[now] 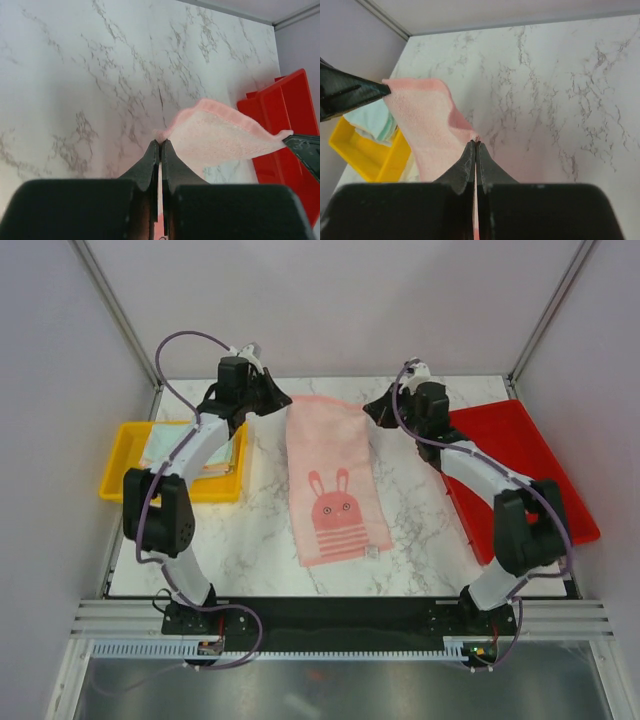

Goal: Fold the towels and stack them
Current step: Flatten out the crumpled towel, then fold the towel

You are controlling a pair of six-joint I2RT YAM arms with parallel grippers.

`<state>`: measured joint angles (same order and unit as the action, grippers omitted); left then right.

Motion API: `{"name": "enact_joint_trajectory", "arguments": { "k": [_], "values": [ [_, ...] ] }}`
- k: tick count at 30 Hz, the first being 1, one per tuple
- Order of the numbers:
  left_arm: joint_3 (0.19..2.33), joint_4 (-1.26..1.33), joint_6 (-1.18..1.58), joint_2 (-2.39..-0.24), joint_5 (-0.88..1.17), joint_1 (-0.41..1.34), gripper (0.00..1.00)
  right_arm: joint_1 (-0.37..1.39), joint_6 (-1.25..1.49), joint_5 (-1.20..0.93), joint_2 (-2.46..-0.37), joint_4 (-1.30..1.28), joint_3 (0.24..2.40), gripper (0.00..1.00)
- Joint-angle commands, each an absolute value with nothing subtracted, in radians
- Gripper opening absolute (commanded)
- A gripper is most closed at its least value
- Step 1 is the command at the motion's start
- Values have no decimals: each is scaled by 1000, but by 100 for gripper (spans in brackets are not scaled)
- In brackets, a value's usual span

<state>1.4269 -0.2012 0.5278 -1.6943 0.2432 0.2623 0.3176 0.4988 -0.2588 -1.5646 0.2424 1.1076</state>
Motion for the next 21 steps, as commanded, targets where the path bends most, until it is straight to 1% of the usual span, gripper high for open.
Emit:
{"name": "enact_joint_trajectory", "arguments": {
  "k": [1, 3, 6, 10, 14, 17, 21],
  "values": [
    [1606, -23, 468, -1866, 425, 219, 2, 292, 466, -297, -1742, 503, 1233, 0],
    [1720, -15, 442, -1990, 481, 210, 2, 279, 456, -325, -1861, 544, 1316, 0],
    [1849, -21, 436, -2107, 544, 199, 2, 261, 405, -371, -1978, 569, 1428, 0],
    [1893, -28, 417, -2149, 546, 193, 2, 226, 382, -455, -2057, 564, 1526, 0],
    [1824, -29, 382, -2105, 540, 193, 2, 203, 350, -540, -2051, 520, 1503, 0],
    [1699, -31, 351, -2033, 535, 193, 2, 199, 292, -606, -1999, 410, 1465, 0],
    [1559, -20, 347, -1939, 580, 193, 2, 198, 258, -604, -1844, 371, 1321, 0]
  ]
}}
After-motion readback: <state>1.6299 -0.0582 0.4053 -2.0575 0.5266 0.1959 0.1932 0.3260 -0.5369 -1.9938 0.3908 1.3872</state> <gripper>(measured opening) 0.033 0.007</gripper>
